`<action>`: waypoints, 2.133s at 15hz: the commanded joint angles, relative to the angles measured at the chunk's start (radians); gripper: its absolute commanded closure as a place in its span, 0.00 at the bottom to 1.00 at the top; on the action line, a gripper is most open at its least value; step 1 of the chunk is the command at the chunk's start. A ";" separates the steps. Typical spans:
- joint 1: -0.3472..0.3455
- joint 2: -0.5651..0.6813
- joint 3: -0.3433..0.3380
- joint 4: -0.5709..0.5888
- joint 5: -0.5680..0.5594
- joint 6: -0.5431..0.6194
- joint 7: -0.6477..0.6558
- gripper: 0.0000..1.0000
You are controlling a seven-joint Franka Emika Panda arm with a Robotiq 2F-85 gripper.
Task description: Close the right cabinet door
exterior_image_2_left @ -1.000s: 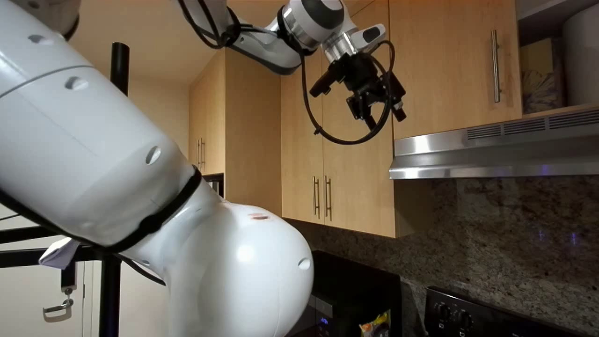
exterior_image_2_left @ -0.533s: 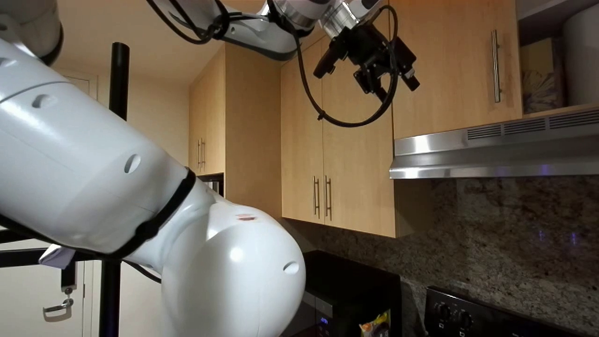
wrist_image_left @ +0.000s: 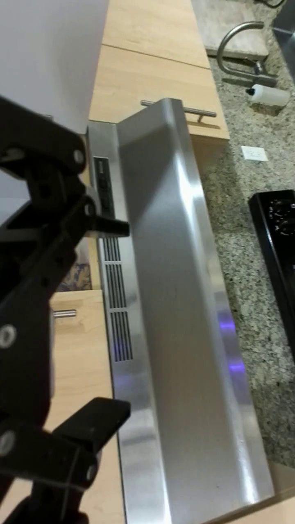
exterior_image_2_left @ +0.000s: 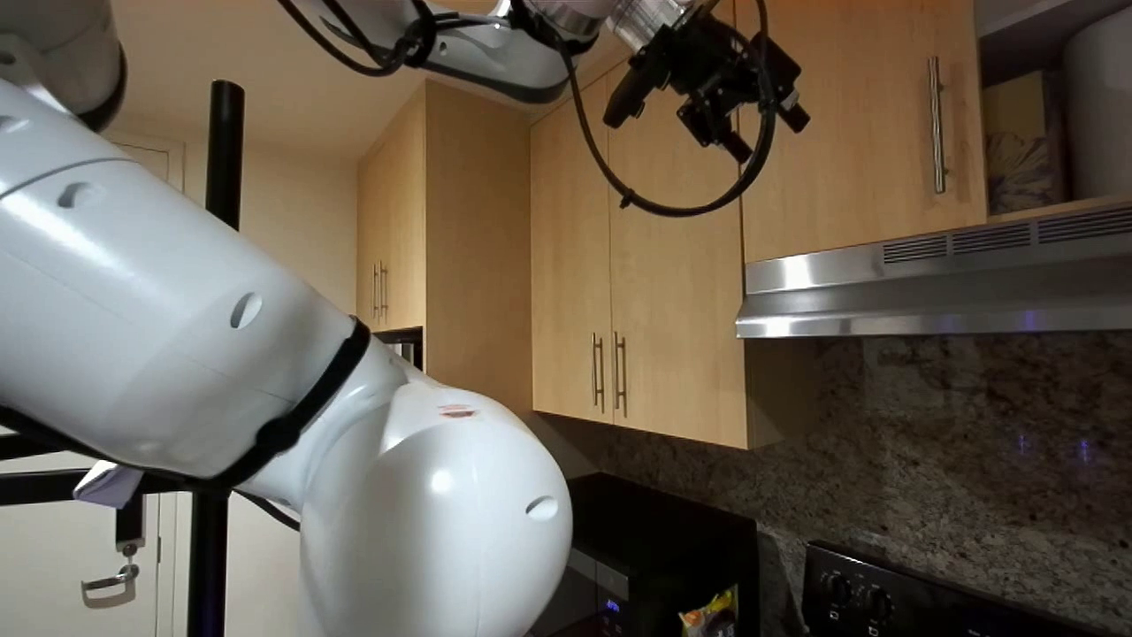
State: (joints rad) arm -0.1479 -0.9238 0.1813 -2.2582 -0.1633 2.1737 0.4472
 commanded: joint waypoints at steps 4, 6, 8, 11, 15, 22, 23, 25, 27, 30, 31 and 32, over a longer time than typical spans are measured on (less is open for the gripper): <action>-0.042 0.032 -0.084 0.148 -0.022 0.006 -0.115 0.00; -0.053 0.043 -0.122 0.200 -0.002 0.004 -0.109 0.00; -0.060 0.066 -0.158 0.255 0.013 -0.018 -0.103 0.00; -0.067 0.096 -0.210 0.315 0.026 -0.030 -0.101 0.00; -0.079 0.088 -0.228 0.308 0.046 -0.008 -0.083 0.00; -0.082 0.129 -0.277 0.367 0.048 -0.054 -0.133 0.00; -0.070 0.150 -0.306 0.400 0.058 -0.088 -0.161 0.00; -0.071 0.183 -0.348 0.449 0.059 -0.139 -0.198 0.00; -0.063 0.218 -0.398 0.505 0.061 -0.182 -0.252 0.00; -0.057 0.283 -0.457 0.590 0.062 -0.229 -0.326 0.00; -0.064 0.304 -0.469 0.609 0.051 -0.223 -0.342 0.00; -0.069 0.322 -0.478 0.623 0.049 -0.211 -0.346 0.00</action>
State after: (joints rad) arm -0.2079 -0.6773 -0.2709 -1.7155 -0.1240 1.9777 0.1580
